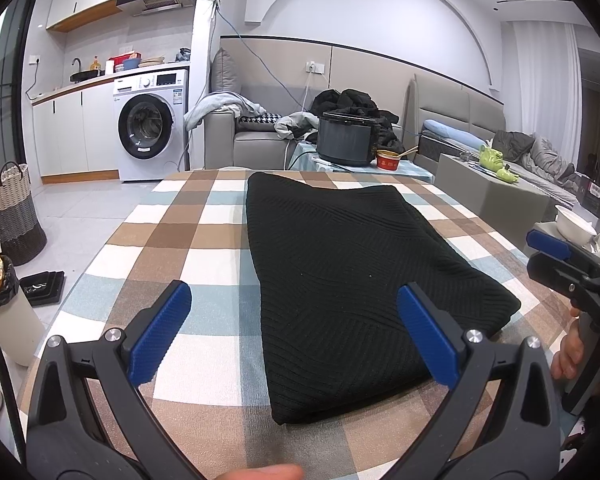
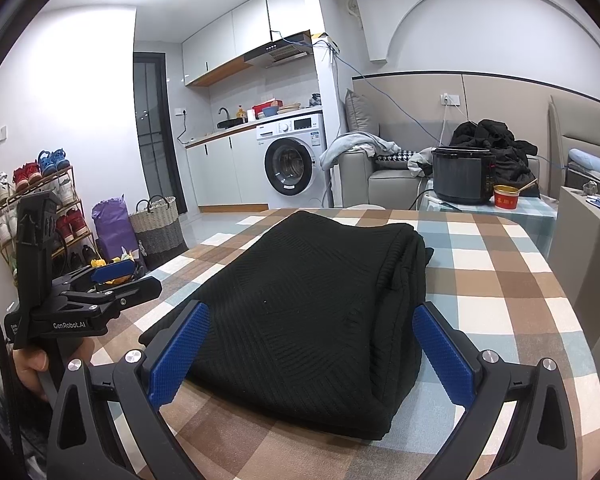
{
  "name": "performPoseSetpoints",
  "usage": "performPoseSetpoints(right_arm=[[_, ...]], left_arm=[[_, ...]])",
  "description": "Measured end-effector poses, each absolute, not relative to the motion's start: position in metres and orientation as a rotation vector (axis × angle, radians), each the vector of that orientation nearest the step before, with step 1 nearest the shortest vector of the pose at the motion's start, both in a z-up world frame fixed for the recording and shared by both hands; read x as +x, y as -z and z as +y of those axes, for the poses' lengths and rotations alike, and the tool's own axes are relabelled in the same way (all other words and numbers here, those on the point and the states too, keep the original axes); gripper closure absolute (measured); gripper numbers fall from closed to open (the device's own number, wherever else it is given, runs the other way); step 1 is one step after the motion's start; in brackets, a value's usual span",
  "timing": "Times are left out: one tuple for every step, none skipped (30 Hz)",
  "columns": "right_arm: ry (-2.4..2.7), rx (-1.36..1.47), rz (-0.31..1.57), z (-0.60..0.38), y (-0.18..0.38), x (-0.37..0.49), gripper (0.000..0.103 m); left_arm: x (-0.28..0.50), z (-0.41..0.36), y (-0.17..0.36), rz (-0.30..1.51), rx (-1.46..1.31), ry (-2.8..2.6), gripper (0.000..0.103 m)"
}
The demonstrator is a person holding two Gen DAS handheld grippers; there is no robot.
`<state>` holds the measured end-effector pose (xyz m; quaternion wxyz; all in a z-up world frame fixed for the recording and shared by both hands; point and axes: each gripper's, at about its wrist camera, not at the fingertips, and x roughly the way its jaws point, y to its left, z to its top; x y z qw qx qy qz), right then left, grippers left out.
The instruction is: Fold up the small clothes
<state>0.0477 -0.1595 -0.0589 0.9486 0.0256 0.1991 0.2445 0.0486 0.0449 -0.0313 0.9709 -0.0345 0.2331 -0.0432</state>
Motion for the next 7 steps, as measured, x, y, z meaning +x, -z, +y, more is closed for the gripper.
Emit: performPoseSetpoints(right_arm=[[-0.497,0.051,0.405,-0.1593,0.0592,0.0476,0.000],[-0.498,0.050,0.405,-0.1589,0.0596,0.0472,0.000],[-0.499,0.051,0.404,-0.1590,0.0595,0.0471,0.000],[-0.498,0.051,0.404,-0.1590,0.0593,0.0470,0.000],[-0.499,0.049,0.403,-0.1586,0.0595,0.0467,0.000],[-0.498,0.047,0.402,-0.1584,0.0593,0.0467,0.000],[-0.499,0.047,0.403,-0.1583,0.0593,0.0467,0.000]], left_arm=[[0.0485,0.0453,0.0315,0.470,-0.070,0.087,0.001],[0.0483,0.0458,0.0317,0.468,-0.070,0.087,0.001],[0.0480,0.0467,0.0315,0.466,-0.070,0.088,0.001],[0.0478,0.0474,0.0316,0.464,-0.070,0.089,0.001],[0.0476,0.0477,0.0316,0.462,-0.069,0.088,0.001],[0.0477,0.0480,0.0317,0.462,-0.068,0.087,0.001],[0.0477,0.0482,0.0317,0.462,-0.068,0.090,0.001]])
